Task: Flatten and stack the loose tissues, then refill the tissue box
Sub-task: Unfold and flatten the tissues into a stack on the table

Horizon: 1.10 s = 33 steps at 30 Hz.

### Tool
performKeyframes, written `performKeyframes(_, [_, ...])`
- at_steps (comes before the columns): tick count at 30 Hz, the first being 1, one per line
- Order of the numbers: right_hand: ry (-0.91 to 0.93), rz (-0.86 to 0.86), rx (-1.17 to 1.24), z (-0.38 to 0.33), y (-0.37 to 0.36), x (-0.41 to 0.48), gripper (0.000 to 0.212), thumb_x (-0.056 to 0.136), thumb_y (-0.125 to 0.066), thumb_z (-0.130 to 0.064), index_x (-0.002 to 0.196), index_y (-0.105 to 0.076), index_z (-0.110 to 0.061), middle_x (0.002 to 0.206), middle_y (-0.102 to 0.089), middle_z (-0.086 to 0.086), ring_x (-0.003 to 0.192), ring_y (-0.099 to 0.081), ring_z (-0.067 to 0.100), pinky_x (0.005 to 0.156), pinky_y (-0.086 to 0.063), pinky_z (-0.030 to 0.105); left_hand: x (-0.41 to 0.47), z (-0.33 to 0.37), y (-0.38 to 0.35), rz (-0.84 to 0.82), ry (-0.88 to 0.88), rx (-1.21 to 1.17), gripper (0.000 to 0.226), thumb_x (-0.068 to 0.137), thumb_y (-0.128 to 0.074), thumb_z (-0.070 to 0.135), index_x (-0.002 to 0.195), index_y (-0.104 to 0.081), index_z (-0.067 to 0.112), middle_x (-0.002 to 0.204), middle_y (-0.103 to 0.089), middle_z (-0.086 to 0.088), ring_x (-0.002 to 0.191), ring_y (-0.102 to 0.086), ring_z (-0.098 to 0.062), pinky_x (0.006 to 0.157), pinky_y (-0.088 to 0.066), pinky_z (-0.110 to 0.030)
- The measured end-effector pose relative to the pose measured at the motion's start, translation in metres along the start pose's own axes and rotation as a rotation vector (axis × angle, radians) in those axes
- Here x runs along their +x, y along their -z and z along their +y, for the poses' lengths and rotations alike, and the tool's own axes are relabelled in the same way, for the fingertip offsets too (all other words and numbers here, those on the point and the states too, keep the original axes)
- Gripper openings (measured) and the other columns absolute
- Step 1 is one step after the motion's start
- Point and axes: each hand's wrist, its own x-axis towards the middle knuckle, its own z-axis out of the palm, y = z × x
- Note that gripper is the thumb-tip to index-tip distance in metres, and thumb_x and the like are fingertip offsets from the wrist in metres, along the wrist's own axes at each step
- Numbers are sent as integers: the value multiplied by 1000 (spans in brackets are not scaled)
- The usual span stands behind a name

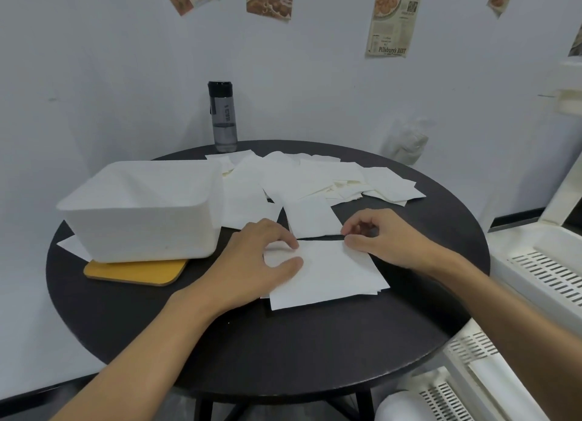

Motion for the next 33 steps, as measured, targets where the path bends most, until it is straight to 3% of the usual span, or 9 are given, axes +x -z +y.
performKeyframes(6, [45,-54,-107,-7,-5,35,11,84,-74,-24,95,-72,-26,106,-68,-11,93,-62,14,87,-51,30,-1,-4,2,-57,-21,69,17,83,-67,51,95,-66,40,115,-55,30,117,-44,6,108,-36,-33])
performKeyframes(9, [66,-169,-199,-7,-11,54,21,82,-78,-31,102,-72,-31,119,-63,-18,106,-54,2,89,-39,19,-3,-5,5,-59,-46,74,29,74,-58,61,92,-66,40,116,-52,33,117,-44,7,107,-36,-32])
performKeyframes(12, [71,-187,-210,-4,-12,64,24,82,-78,-32,105,-72,-31,121,-62,-19,116,-51,2,98,-40,21,-4,-6,6,-62,-56,84,30,73,-55,61,92,-65,40,117,-52,32,118,-44,5,106,-36,-31])
performKeyframes(17, [114,-129,-192,-5,-14,62,1,85,-75,-29,86,-76,-29,105,-69,-22,100,-62,14,92,-50,34,-3,-7,5,-61,-81,104,24,76,-57,57,92,-63,39,115,-52,31,116,-43,5,104,-36,-29])
performKeyframes(21, [149,-92,-169,-5,-13,57,20,93,-65,-18,75,-73,-21,81,-70,-11,71,-54,10,73,-49,36,-3,-5,6,-64,-81,111,20,80,-60,53,93,-63,38,114,-52,30,115,-42,6,100,-35,-26])
performKeyframes(23, [159,-44,-189,-6,-13,56,16,94,-63,-15,82,-73,-10,81,-71,-1,66,-51,3,69,-48,27,-4,-5,6,-63,-82,112,14,84,-65,47,94,-63,38,114,-53,29,115,-41,6,96,-34,-24])
performKeyframes(26, [184,43,-173,-13,-10,51,15,94,-61,-11,85,-71,-6,83,-70,1,66,-53,-2,66,-43,11,-4,-4,5,-52,-86,116,11,87,-67,42,95,-63,38,114,-53,27,114,-41,6,97,-33,-23])
performKeyframes(30, [199,149,-126,-21,-2,43,15,96,-59,-9,85,-69,-11,83,-68,-7,70,-56,-6,67,-42,7,-4,-4,4,-47,-90,118,11,87,-68,43,96,-63,39,114,-54,26,112,-42,7,93,-34,-24])
performKeyframes(33, [220,218,-91,-27,5,36,15,97,-57,-10,87,-67,-16,83,-67,-8,70,-57,-2,69,-43,9,-4,-5,4,-31,-70,112,15,88,-67,43,101,-62,39,117,-53,26,116,-41,7,99,-35,-25])
